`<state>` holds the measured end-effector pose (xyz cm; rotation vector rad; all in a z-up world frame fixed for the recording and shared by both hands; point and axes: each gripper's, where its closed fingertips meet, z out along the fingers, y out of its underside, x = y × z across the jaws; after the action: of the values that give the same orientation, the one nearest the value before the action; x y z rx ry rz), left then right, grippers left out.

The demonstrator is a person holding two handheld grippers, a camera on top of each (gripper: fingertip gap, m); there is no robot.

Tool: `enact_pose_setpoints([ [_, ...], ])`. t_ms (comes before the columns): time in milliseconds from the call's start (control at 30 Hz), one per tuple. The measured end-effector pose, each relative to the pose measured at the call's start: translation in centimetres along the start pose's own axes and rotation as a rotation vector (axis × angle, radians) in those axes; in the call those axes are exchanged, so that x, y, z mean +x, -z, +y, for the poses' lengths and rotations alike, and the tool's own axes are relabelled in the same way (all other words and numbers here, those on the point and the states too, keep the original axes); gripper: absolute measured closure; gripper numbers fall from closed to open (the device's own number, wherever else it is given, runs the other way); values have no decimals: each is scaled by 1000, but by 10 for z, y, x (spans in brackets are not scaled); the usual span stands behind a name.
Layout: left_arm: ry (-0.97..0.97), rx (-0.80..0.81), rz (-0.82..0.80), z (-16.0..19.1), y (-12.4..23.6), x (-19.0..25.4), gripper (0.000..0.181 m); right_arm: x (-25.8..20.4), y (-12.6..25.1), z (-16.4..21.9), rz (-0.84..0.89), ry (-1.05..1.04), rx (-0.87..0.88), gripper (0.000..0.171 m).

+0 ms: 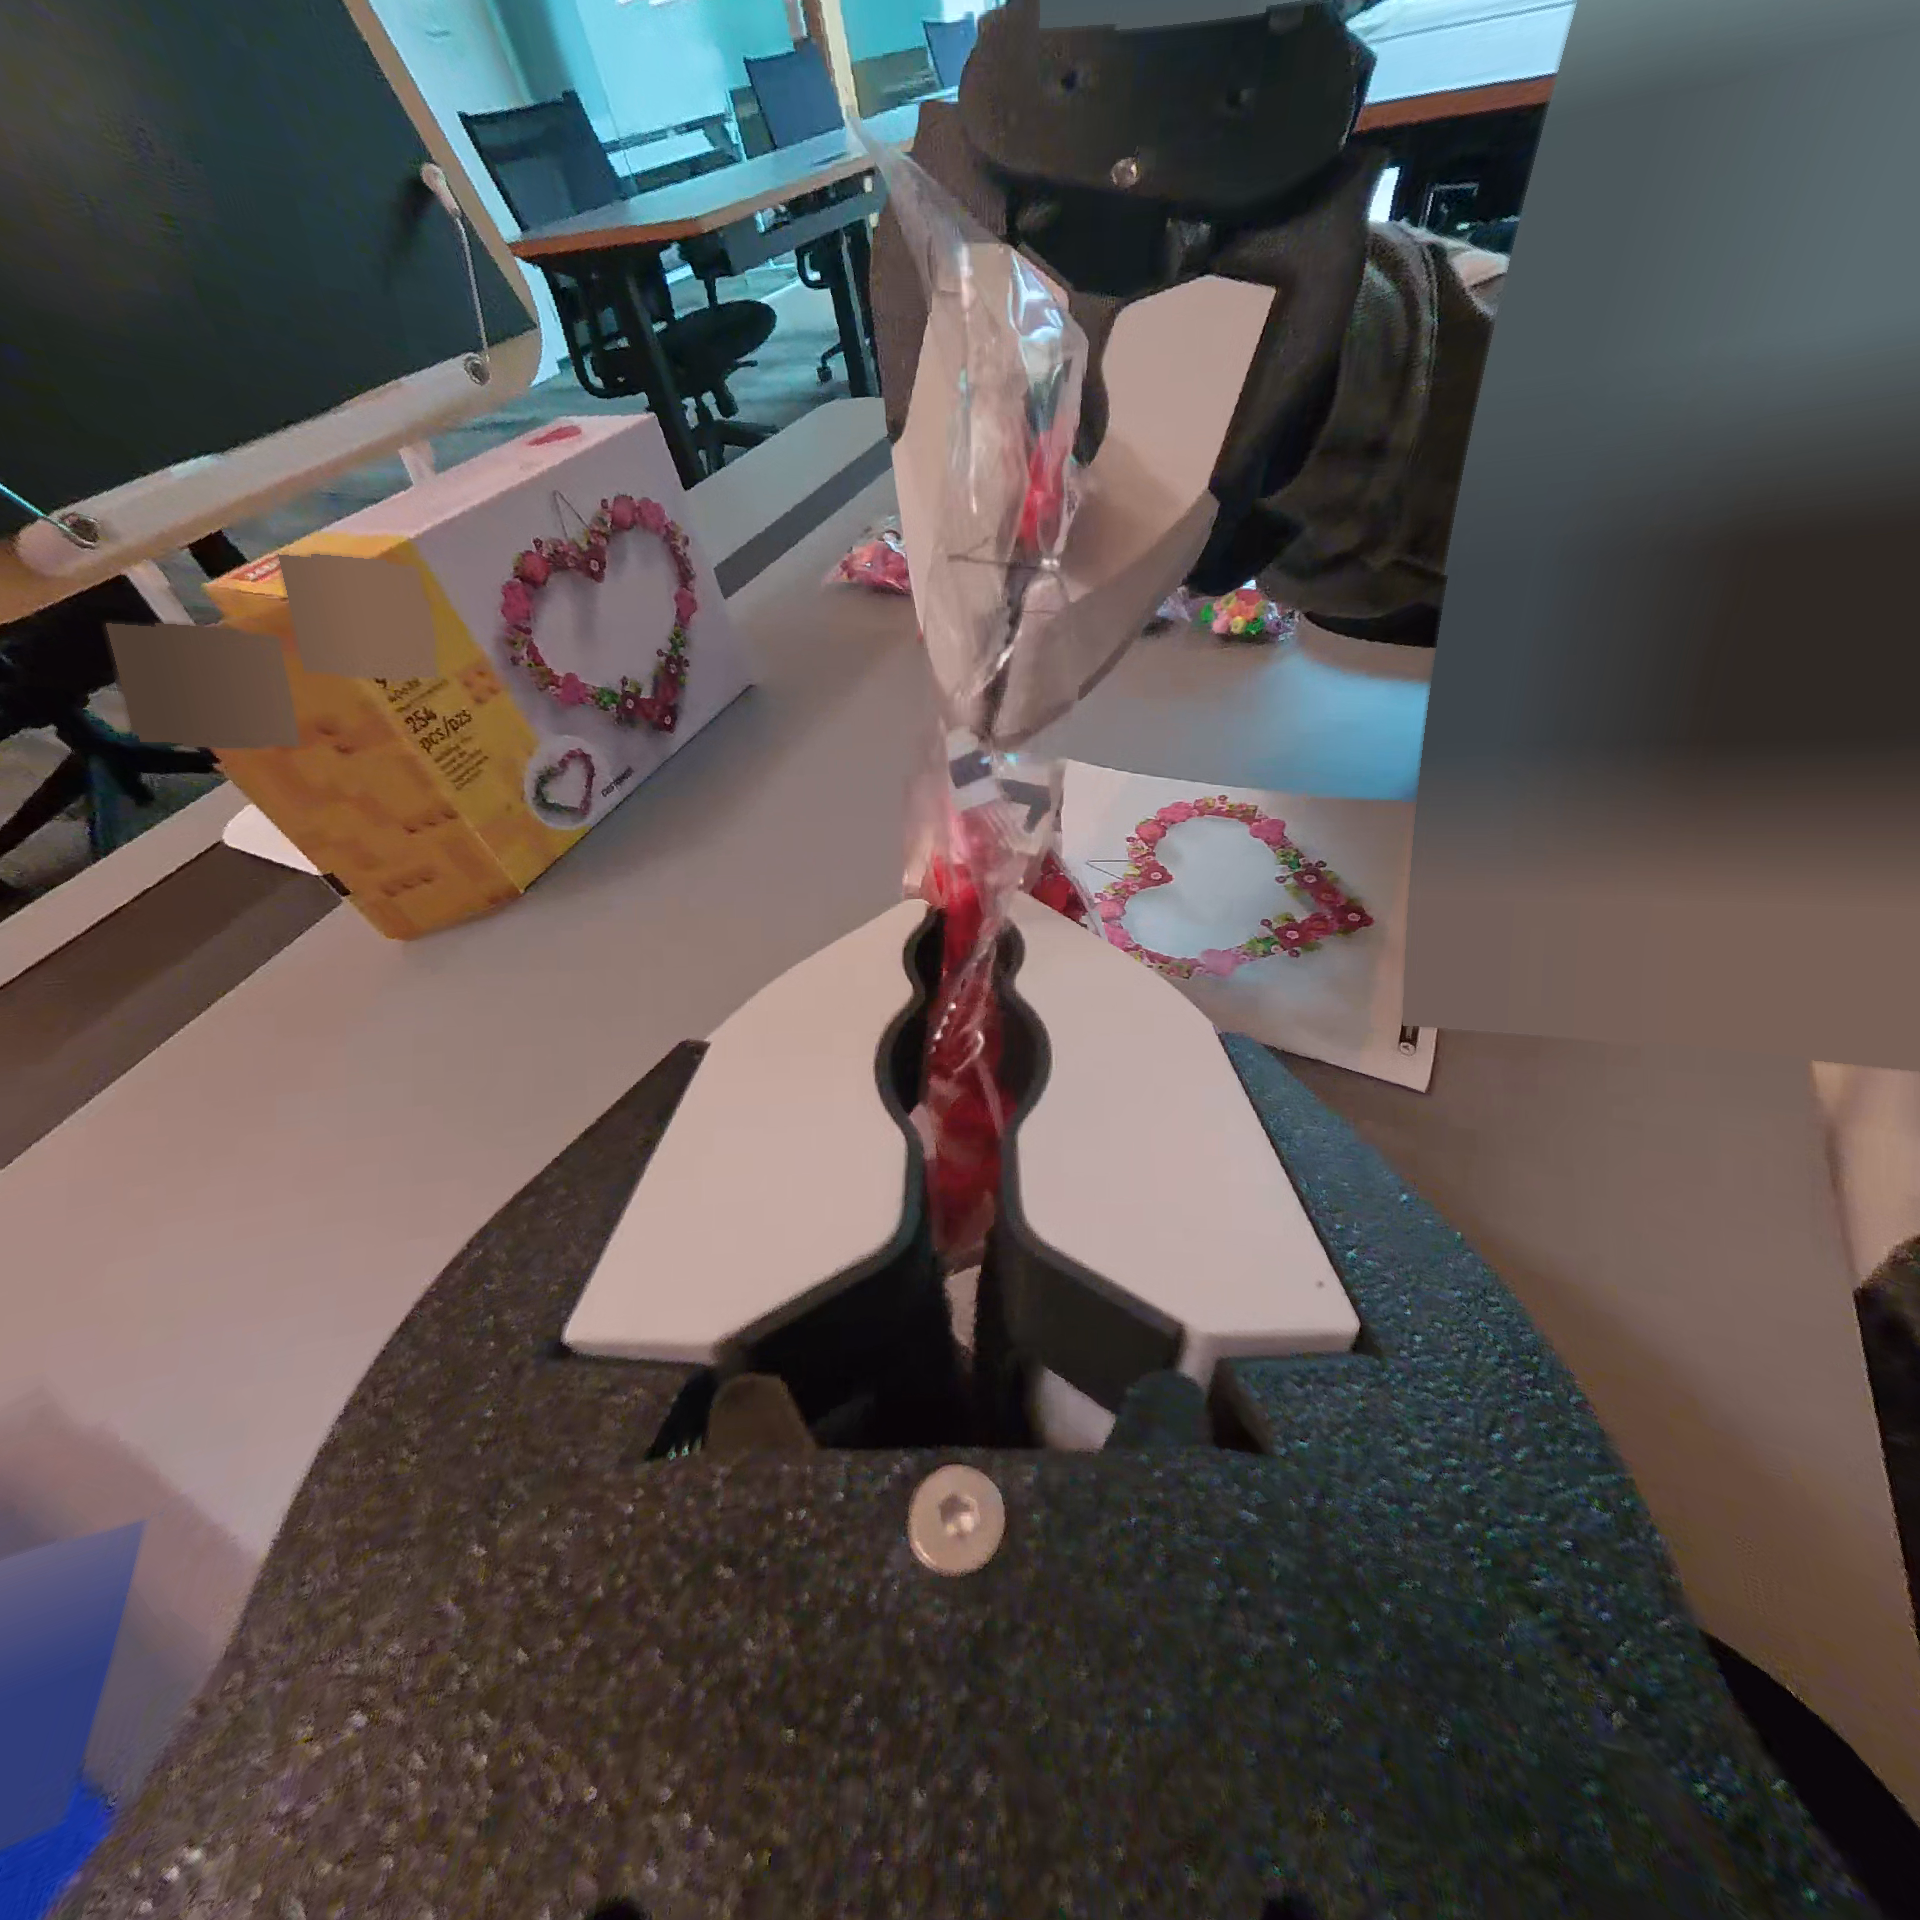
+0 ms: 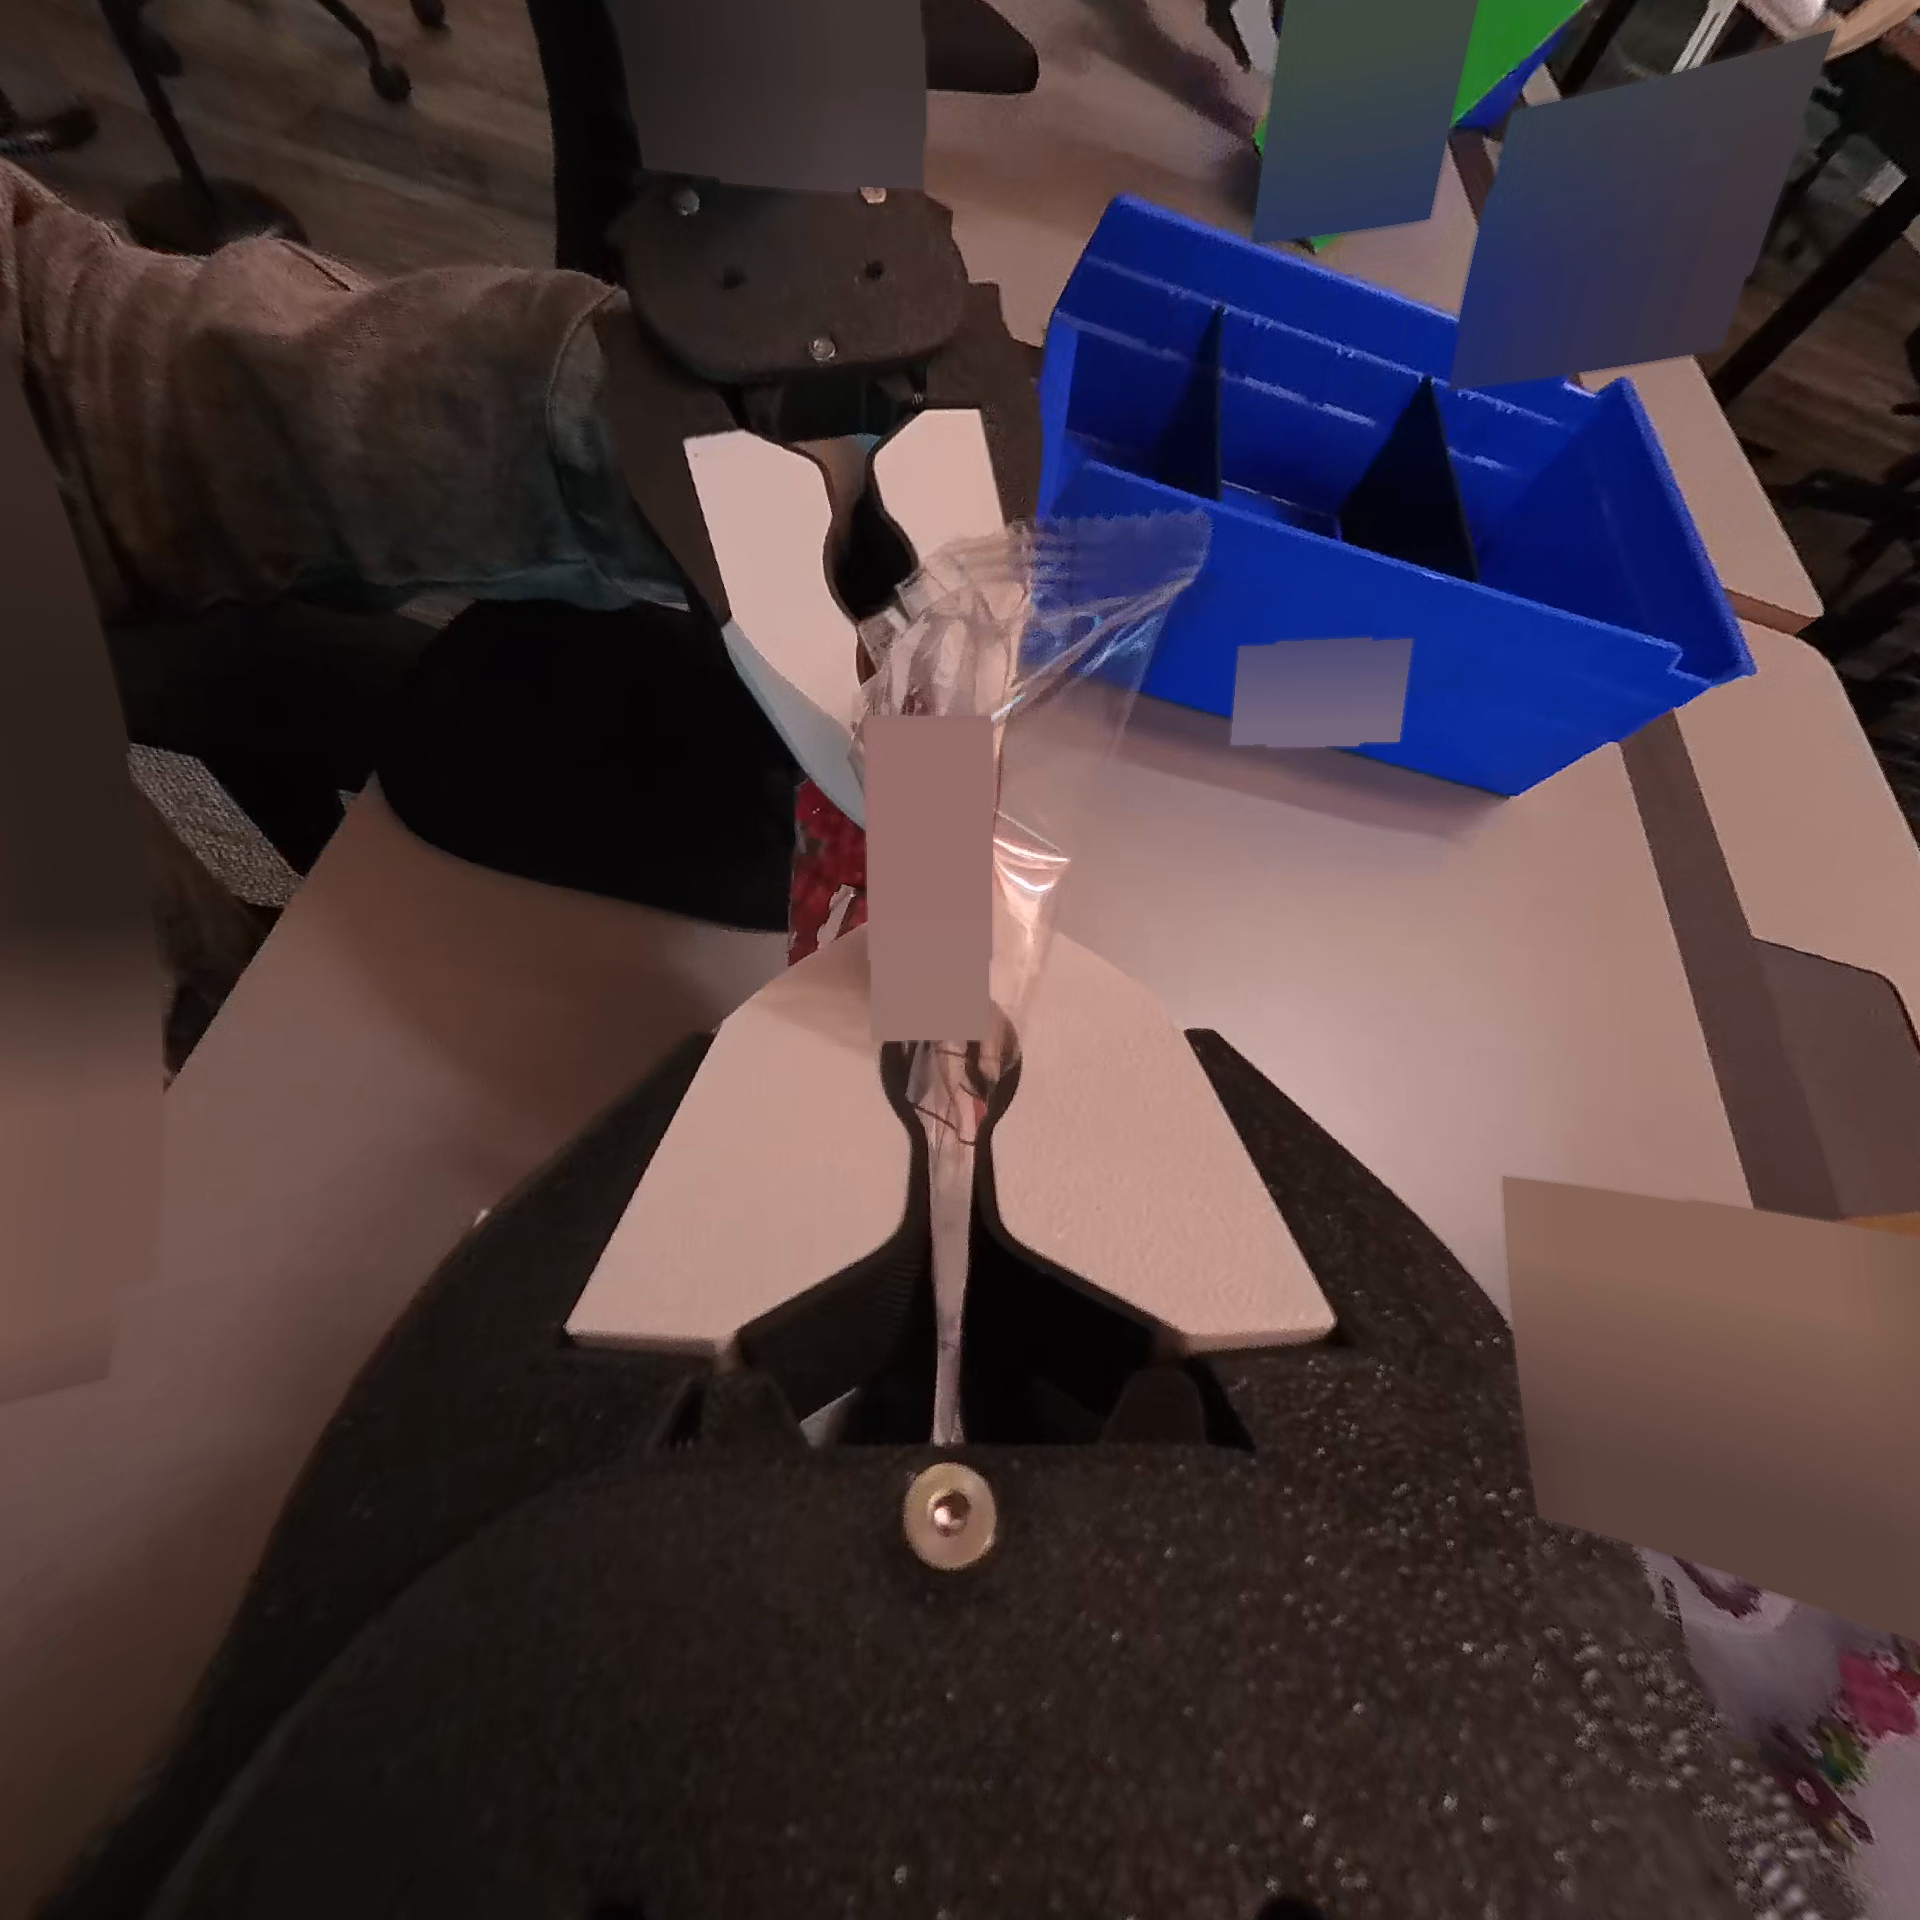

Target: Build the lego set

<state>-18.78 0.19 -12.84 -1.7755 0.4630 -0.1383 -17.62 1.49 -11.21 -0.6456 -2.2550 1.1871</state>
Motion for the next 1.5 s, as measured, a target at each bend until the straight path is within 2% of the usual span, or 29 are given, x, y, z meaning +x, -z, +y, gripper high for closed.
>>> enact_pose_setpoints([
  [300, 18, 5, 12, 11, 3, 7, 176, -7, -6, 6, -40, -1, -28, 171],
  [633, 21, -9, -12, 8, -2, 4, 177, -1, -2, 8, -64, -70, 18, 171],
  [800, 16, -12, -29, 10, 4, -1, 170, 1, -6, 10, -114, -163, 43, 171],
  [933, 29, 45, -186, 2, 35, -25, 147, 18, -8, 19, -174, -339, 42, 171],
  [1100, 98, 52, -365, 5, 93, -54, 132, 46, -18, 46, -280, -581, -7, 171],
  [1200, 142, 30, -455, 13, 127, -70, 129, 64, -27, 64, -263, -647, -50, 171],
  [1300, 155, -14, -574, 27, 160, -88, 137, 76, -36, 78, -238, -678, -98, 171],
  [1367, 158, -43, -673, 39, 182, -104, 161, 82, -40, 87, -206, -674, -140, 170],
  [1400, 171, -67, -715, 47, 191, -113, 166, 85, -42, 92, -180, -657, -171, 168],
  [1500, 214, -182, -800, 79, 208, -137, 169, 90, -46, 97, -150, -608, -230, 146],
])
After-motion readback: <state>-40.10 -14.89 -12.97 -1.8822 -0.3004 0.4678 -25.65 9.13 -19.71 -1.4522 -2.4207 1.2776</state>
